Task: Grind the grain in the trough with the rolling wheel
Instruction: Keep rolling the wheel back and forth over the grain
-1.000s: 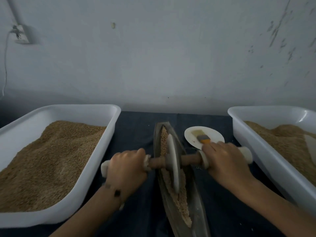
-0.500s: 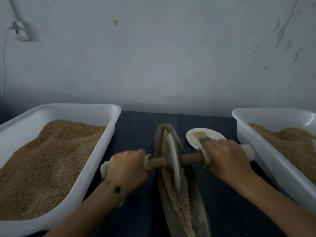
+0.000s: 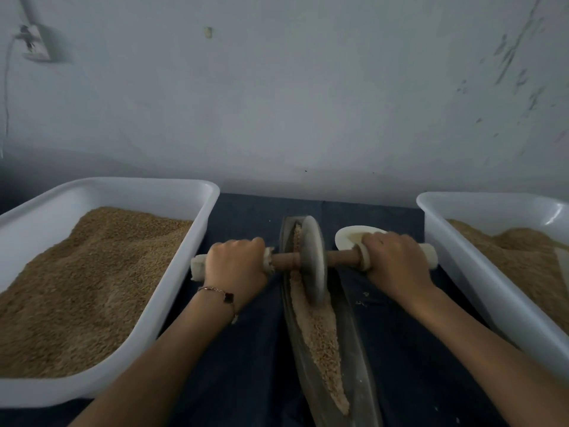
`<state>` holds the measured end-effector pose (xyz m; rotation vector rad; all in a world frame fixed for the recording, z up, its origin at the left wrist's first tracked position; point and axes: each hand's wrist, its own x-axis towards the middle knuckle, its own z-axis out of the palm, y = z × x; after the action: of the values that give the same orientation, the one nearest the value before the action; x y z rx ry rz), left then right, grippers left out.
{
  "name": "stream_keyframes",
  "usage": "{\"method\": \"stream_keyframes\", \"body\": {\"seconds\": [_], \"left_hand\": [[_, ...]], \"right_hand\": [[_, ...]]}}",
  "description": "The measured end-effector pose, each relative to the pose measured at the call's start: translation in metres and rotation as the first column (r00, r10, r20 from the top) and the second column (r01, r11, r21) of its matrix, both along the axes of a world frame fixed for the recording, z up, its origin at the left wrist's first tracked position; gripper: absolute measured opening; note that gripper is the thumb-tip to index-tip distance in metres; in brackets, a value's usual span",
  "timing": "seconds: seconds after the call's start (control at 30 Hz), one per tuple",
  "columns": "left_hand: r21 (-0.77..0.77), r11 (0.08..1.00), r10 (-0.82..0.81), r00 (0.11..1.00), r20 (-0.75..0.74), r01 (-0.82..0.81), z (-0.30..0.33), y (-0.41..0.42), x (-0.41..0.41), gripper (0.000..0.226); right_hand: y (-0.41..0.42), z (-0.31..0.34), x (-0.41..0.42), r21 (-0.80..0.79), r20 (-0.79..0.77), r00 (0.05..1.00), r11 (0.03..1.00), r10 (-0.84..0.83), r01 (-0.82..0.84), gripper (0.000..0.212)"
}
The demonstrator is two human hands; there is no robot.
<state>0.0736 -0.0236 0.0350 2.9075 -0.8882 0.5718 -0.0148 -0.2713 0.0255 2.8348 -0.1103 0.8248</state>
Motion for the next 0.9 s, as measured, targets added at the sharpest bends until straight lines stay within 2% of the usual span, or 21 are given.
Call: {"method": "stream_keyframes", "body": {"seconds": [0.07, 0.1, 0.2, 0.33, 0.4, 0.5, 0.67, 0.8, 0.9], "left_hand": [[0.045, 0.998, -0.044, 0.999, -0.008, 0.045, 0.006, 0.009, -0.019, 0.019], [0.056, 0.996, -0.063, 0.998, -0.01, 0.063, 0.008, 0.015, -0.028, 0.018], [0.055, 0.993, -0.109, 0.994, 0.005, 0.109, 0.007, 0.033, -0.057, 0.021], [0.028, 0.978, -0.206, 0.979, -0.004, 0.206, 0.012, 0.049, -0.077, 0.042], [0.02, 0.981, -0.19, 0.981, -0.041, 0.191, 0.012, 0.051, -0.079, 0.042], [0.019, 0.995, -0.101, 0.995, -0.006, 0.102, -0.001, 0.045, -0.069, 0.025], [-0.012, 0.999, -0.045, 0.998, 0.047, 0.046, -0.007, 0.015, -0.038, 0.02], [-0.072, 0.997, 0.038, 0.999, 0.035, -0.036, -0.009, -0.01, 0.003, 0.017], [-0.111, 0.992, 0.05, 0.997, -0.059, -0.057, -0.008, -0.017, 0.029, 0.018]], "right_hand": [[0.001, -0.003, -0.021, 0.03, -0.174, 0.983, 0.997, -0.063, 0.07, 0.023], [0.003, -0.004, -0.033, 0.045, -0.209, 0.975, 0.996, -0.072, 0.084, 0.026], [0.008, -0.003, -0.074, 0.119, -0.163, 0.987, 0.993, -0.009, 0.029, 0.04], [0.009, 0.006, -0.103, 0.088, -0.128, 0.989, 0.994, 0.068, -0.057, 0.046], [0.01, 0.009, -0.104, 0.09, -0.117, 0.989, 0.993, 0.088, -0.078, 0.045], [0.013, 0.01, -0.089, 0.084, -0.134, 0.989, 0.995, 0.069, -0.058, 0.045], [0.005, 0.003, -0.033, -0.009, -0.256, 0.962, 0.996, -0.093, 0.093, 0.034], [0.005, 0.008, 0.008, -0.007, -0.124, 0.989, 0.997, -0.081, 0.081, 0.019], [0.003, 0.019, 0.03, -0.07, -0.045, 0.997, 0.996, -0.067, 0.064, 0.015]]}}
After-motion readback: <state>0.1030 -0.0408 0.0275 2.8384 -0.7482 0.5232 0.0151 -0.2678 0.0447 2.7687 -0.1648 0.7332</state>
